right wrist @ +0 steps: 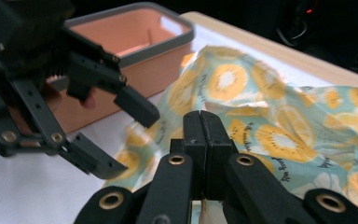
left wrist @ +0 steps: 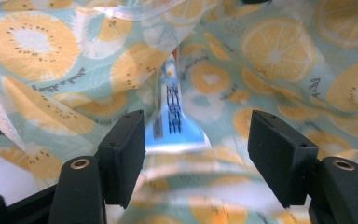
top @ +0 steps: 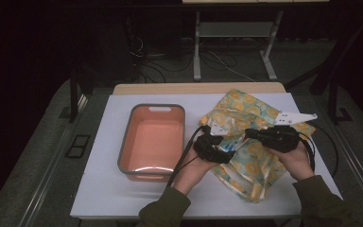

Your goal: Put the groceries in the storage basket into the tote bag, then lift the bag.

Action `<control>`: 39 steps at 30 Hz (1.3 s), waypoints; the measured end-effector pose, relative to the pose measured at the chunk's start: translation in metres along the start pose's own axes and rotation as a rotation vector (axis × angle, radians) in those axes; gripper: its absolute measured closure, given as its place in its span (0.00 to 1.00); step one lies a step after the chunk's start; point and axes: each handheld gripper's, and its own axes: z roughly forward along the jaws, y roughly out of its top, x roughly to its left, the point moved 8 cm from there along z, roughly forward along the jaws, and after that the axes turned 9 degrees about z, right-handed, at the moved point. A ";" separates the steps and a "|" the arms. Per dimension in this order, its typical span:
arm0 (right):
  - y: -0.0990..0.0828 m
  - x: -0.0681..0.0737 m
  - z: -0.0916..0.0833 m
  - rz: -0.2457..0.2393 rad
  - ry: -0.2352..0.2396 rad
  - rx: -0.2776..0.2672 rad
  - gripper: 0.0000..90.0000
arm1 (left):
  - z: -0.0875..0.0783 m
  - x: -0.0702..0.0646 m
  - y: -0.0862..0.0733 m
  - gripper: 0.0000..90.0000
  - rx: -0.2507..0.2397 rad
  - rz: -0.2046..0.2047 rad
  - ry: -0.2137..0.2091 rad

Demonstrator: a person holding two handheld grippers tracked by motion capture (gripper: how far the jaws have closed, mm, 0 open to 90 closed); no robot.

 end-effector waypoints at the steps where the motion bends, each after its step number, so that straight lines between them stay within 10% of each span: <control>1: -0.002 0.004 0.002 -0.006 0.007 0.011 1.00 | -0.003 -0.002 -0.002 0.38 0.001 0.001 -0.006; 16: -0.068 0.043 0.033 -0.082 0.053 0.274 0.97 | -0.025 -0.032 -0.032 0.32 -0.006 0.053 -0.031; 26: -0.091 0.050 0.046 -0.036 0.035 0.336 0.53 | -0.032 -0.036 -0.033 0.31 -0.036 0.046 -0.059; 39: -0.093 0.043 0.055 -0.074 -0.007 0.350 0.99 | -0.039 -0.032 -0.031 0.30 -0.056 0.047 -0.059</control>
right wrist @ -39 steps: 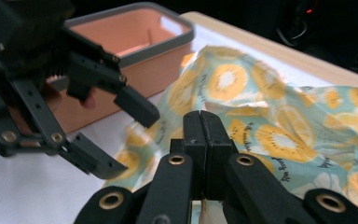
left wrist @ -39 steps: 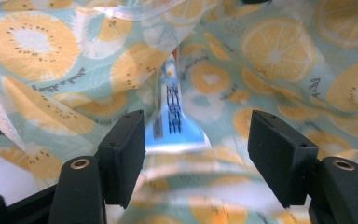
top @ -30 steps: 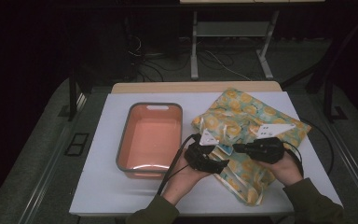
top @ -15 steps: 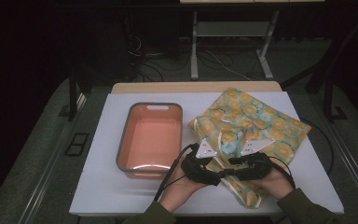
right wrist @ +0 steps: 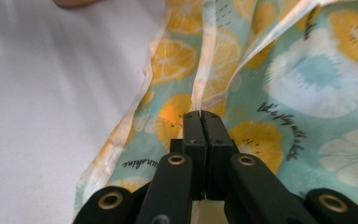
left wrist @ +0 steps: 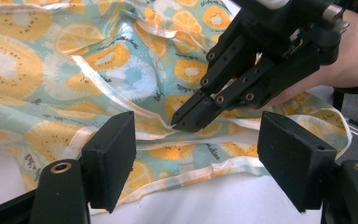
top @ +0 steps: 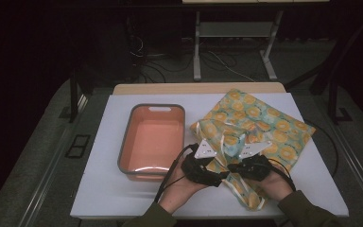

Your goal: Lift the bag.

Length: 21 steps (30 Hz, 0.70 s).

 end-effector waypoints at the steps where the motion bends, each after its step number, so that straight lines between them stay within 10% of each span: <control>1: 0.002 0.000 -0.002 0.001 0.003 -0.010 1.00 | -0.002 0.001 0.001 0.30 -0.006 -0.001 -0.002; 21: 0.093 -0.021 -0.077 0.024 -0.011 -0.414 1.00 | -0.040 0.023 0.005 0.26 -0.070 -0.013 0.042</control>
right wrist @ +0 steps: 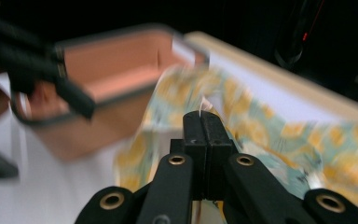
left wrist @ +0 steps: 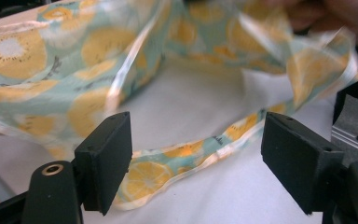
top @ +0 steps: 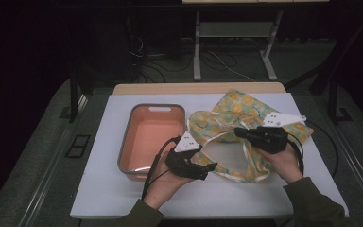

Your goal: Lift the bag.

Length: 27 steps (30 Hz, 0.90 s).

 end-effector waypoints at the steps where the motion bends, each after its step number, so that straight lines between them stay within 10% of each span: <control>1: 0.009 0.001 -0.002 -0.002 0.003 -0.028 1.00 | -0.001 0.001 0.000 0.26 -0.001 0.000 0.002; 7: 0.041 -0.001 -0.014 -0.013 -0.013 -0.117 1.00 | -0.005 0.004 0.000 0.25 -0.008 0.000 0.009; 22: -0.024 -0.043 0.011 0.116 -0.051 0.077 0.99 | -0.017 0.014 -0.001 0.25 -0.013 0.012 0.021; 27: -0.027 -0.041 0.006 0.141 -0.028 0.089 0.77 | -0.026 0.022 -0.007 0.23 -0.020 0.027 0.025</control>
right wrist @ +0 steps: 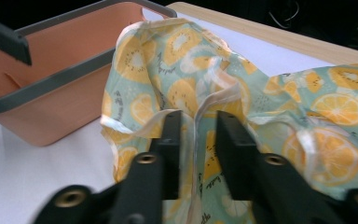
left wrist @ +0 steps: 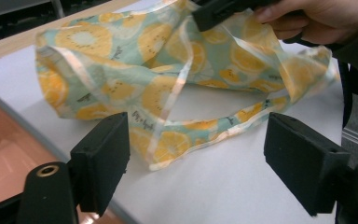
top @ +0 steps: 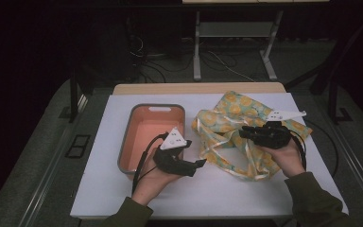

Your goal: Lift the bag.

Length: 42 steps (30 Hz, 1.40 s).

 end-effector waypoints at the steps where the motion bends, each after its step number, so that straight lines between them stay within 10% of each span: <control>1: -0.001 0.001 -0.002 0.001 0.003 -0.004 0.70 | -0.003 0.002 -0.001 0.23 -0.004 -0.002 0.003; 12: -0.003 0.010 -0.028 0.045 0.069 -0.035 0.29 | -0.034 0.017 -0.012 0.15 -0.043 0.004 0.010; 42: -0.064 0.000 -0.064 -0.035 -0.012 -0.046 0.18 | -0.090 0.049 -0.062 0.00 -0.111 -0.041 0.092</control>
